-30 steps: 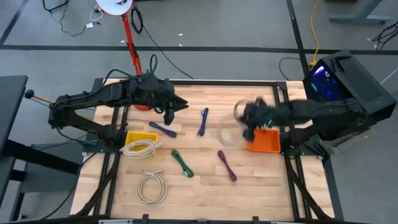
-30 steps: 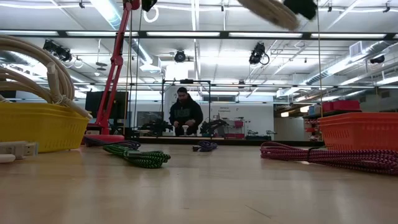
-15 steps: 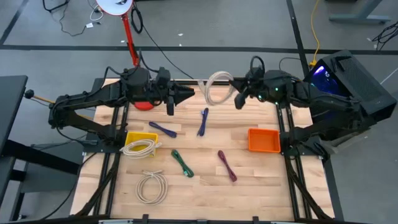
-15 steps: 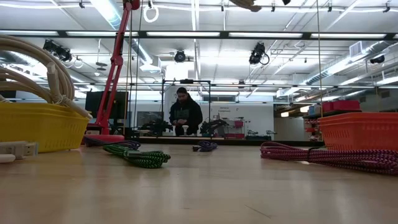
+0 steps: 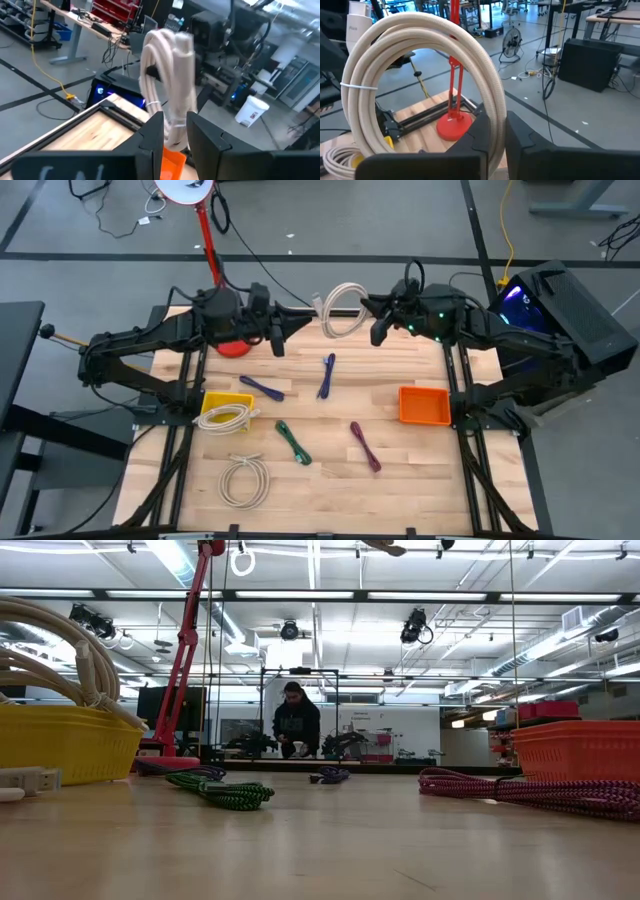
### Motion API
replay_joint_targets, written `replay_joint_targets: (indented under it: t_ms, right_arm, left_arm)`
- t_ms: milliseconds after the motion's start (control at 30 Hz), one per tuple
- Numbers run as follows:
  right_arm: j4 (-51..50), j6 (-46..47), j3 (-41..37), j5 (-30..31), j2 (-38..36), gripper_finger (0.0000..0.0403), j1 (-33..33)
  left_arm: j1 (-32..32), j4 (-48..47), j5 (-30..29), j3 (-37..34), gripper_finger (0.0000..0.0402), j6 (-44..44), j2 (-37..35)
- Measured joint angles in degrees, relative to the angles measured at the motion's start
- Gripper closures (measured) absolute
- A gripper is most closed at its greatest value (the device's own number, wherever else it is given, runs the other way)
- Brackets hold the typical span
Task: Pick & Place USB Port
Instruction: Put the light brown HDMI cable into the yellow bin
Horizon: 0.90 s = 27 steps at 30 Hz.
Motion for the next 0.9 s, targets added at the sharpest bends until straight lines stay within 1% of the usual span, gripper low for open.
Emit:
replay_joint_targets:
  t_ms: [167,233,367,567,667,800,867,900]
  right_arm:
    - [-0.1,-0.4,0.0,0.0,0.0,0.0383,-1.4]
    - [-0.2,-0.5,0.0,0.0,0.0,0.0383,-1.9]
    - [-0.3,-0.8,0.0,-0.5,0.0,0.0383,-2.6]
    - [-0.7,-0.8,0.0,-1.1,0.0,0.0383,-2.7]
    - [-0.8,-0.8,0.0,-1.5,0.0,0.0383,-2.7]
    - [-0.9,-0.6,0.0,-1.4,0.0,0.0383,-2.7]
    - [-0.9,-0.8,0.0,-1.5,0.0,0.0383,-2.7]
    - [-0.9,-0.8,0.0,-1.5,0.0,0.0383,-2.7]
  left_arm:
    - [-0.1,3.0,0.5,0.0,0.0314,-0.6,1.6]
    - [-0.1,5.8,1.4,0.1,0.0314,-1.0,3.1]
    - [-0.1,8.2,3.0,0.1,0.0314,-1.8,6.5]
    - [0.1,14.6,4.9,0.0,0.0314,-2.2,9.8]
    - [0.3,15.3,4.3,0.0,0.0314,-2.1,10.4]
    - [0.3,15.9,2.1,0.0,0.0315,-1.9,10.6]
    - [0.3,15.6,1.8,0.0,0.0327,-0.9,10.7]
    - [0.3,15.5,1.7,0.0,0.0341,0.0,10.7]
